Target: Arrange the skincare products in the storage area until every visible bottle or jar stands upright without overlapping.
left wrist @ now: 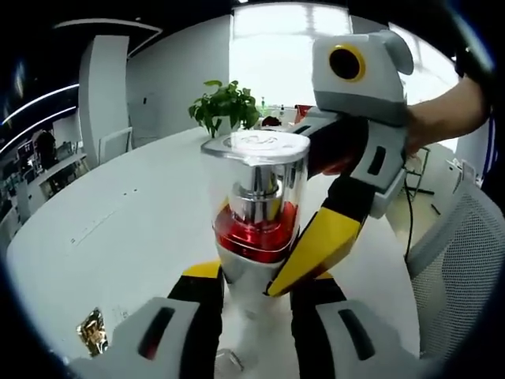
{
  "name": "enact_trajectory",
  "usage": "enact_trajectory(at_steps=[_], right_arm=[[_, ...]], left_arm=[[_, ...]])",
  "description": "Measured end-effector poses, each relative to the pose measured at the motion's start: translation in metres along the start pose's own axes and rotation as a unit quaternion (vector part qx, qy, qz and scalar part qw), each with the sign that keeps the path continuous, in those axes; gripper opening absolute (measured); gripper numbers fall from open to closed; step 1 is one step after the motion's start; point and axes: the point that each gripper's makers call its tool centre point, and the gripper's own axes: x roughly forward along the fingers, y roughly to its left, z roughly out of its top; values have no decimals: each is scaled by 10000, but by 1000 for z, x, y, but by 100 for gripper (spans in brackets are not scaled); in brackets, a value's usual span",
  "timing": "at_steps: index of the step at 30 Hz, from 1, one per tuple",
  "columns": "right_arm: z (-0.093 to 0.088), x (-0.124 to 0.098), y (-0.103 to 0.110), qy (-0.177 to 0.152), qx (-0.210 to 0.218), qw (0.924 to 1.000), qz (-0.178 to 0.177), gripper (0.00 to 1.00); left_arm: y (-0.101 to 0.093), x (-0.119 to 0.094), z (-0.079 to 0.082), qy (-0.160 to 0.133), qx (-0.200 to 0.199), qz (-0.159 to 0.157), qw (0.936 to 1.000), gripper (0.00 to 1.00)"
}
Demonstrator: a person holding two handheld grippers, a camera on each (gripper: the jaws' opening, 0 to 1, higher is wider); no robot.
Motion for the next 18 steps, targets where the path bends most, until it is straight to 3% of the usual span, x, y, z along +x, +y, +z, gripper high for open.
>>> enact_trajectory(at_steps=[9,18], right_arm=[[1,-1,-5,-16,122,9998,-164,38],[1,-13,0,-41,297,9992,-276,49]], left_arm=[[0,-4,1,10,-50,101,9999,28],[-2,-13,1,129,-121,135,9998,40]])
